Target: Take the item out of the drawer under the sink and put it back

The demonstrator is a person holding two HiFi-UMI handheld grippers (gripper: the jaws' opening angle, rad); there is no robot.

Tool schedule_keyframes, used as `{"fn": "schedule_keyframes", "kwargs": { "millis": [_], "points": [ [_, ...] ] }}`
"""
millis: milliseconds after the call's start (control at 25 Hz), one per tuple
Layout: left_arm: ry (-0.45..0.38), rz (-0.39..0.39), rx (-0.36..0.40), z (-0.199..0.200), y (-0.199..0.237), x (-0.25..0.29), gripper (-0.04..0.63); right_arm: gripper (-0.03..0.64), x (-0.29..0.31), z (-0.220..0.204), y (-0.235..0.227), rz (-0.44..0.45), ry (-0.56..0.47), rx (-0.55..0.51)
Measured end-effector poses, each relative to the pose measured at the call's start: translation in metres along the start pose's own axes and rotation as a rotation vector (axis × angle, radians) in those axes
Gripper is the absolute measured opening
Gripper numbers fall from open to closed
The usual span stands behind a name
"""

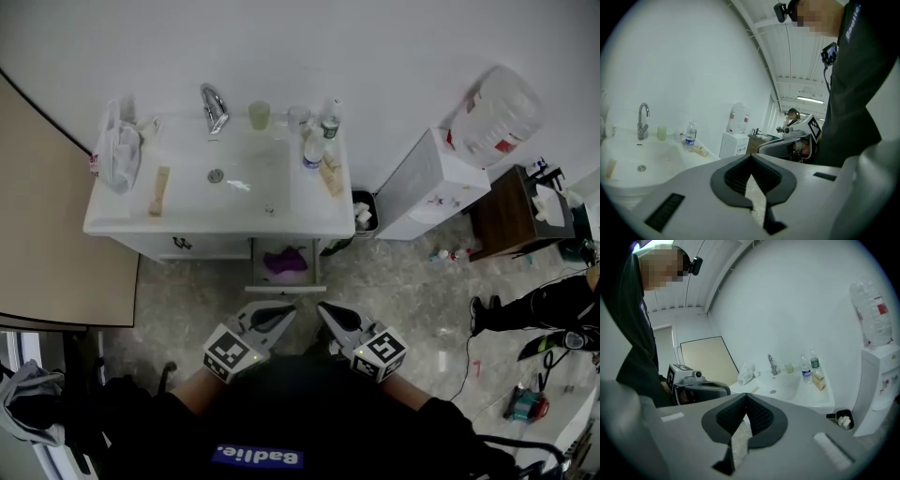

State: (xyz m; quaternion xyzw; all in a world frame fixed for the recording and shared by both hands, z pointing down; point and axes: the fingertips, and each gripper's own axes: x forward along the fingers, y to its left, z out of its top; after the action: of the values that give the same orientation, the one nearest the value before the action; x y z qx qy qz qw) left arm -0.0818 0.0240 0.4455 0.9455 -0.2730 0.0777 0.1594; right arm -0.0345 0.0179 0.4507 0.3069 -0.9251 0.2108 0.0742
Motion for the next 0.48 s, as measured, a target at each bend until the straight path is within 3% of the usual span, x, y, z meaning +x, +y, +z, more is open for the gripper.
{"fn": "schedule_keyframes", "kwargs": {
  "millis": [480],
  "points": [
    [0.025, 0.165, -0.047, 0.0, 0.013, 0.05, 0.006, 0.002, -0.029, 0.009, -0.059, 0.071, 0.018, 0.028]
  ]
}}
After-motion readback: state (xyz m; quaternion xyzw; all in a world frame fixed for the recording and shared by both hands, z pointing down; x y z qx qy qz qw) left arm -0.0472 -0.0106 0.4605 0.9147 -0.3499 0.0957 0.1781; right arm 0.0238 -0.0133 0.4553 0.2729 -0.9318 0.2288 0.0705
